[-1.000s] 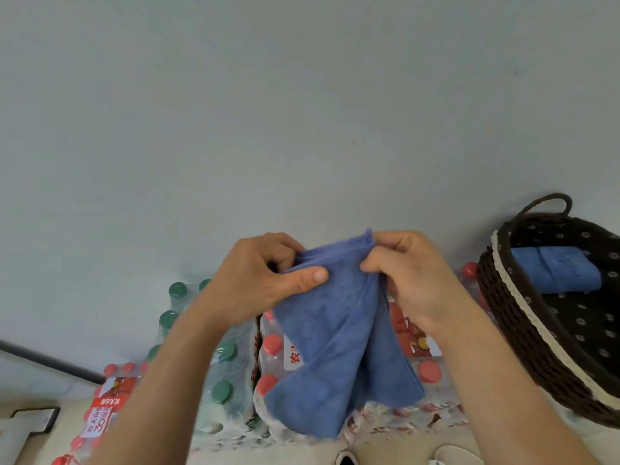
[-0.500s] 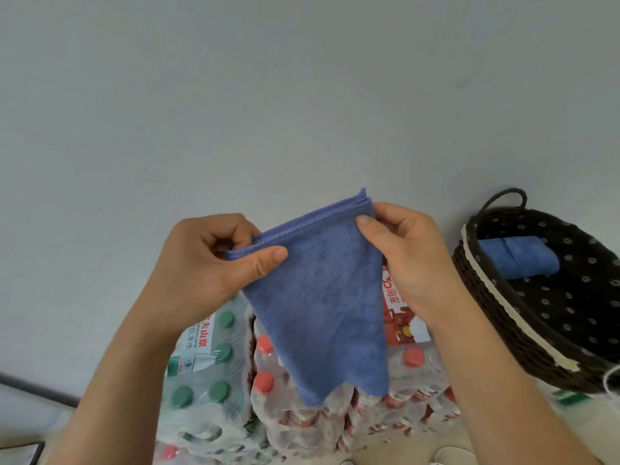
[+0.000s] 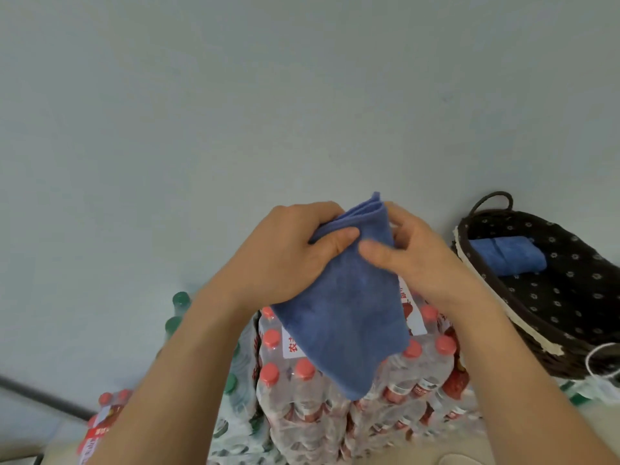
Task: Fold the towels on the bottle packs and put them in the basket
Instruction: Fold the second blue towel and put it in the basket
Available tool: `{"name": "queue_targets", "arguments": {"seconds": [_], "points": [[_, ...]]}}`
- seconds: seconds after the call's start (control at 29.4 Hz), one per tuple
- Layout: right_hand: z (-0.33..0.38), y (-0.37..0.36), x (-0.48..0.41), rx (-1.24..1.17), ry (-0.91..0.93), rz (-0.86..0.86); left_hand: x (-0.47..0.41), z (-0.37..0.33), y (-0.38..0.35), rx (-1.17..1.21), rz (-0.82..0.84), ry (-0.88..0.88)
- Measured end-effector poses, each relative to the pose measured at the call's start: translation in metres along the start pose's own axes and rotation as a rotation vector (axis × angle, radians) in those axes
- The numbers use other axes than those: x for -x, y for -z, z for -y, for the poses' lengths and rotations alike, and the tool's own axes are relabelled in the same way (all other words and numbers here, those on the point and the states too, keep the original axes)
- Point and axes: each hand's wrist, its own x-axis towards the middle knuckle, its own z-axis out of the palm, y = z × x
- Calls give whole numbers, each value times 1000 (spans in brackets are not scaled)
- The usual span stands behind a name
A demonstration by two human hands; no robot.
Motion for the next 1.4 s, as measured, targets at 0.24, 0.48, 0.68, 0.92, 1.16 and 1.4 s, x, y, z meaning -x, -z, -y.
{"name": "queue_targets", "arguments": {"seconds": [0.24,0.48,0.68,0.92,1.16,1.4], "points": [[-83,42,37,120,-480,372,-3,21,5,415,-133,120],[-93,87,14,291,-521,148,63,119,-58,521,-324,784],[-168,61,-41,816,-457,-166,91,174,-136,212,-370,1058],[-170,-16,-15,1227,-114,-142,93,184,-140,96,-402,966],[-197,-110,-14,1233,-138,209,104,200,-124,-142,-370,844],[-212,-121,-13,1293,-116,240,117,208,-105,-143,-252,944]]}}
